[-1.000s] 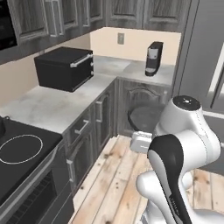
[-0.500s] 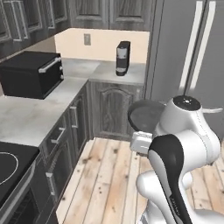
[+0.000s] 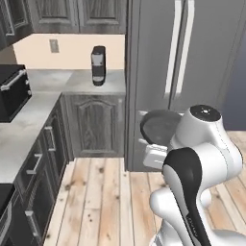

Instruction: Move the pot and pan from the stove into the sink.

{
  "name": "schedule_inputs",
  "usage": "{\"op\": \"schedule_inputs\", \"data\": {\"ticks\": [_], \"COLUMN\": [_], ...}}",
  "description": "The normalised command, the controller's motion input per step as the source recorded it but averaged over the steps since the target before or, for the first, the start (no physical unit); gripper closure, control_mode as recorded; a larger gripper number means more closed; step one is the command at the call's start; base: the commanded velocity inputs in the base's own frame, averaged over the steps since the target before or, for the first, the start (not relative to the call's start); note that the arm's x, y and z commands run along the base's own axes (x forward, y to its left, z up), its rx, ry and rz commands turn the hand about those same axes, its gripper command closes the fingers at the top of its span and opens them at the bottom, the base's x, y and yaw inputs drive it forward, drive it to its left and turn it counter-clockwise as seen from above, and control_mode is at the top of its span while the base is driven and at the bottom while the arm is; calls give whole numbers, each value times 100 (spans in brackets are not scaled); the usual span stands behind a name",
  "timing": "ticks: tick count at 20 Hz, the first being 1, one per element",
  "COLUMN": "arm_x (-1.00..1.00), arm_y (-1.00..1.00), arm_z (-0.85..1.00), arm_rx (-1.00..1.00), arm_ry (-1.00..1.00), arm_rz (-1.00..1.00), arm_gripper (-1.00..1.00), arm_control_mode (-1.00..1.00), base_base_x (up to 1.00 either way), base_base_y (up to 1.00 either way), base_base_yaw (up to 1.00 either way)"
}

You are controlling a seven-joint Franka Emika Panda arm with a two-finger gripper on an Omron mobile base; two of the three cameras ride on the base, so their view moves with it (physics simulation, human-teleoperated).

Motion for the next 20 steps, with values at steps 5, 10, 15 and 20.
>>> {"op": "schedule_inputs", "data": {"ticks": [5, 10, 15, 20], "arm_x": [0, 0, 0, 0], "arm_y": [0, 0, 0, 0], "arm_z": [0, 0, 0, 0], "arm_rx": [0, 0, 0, 0], "arm_ry": [0, 0, 0, 0], "arm_rz": [0, 0, 0, 0], "arm_gripper": [100, 100, 100, 100], "arm_control_mode": [100, 100, 100, 100], "base_base_x": [3, 2, 2, 1], "base_base_y": [-22, -22, -22, -23], "base_base_yaw": [-37, -37, -37, -36]}}
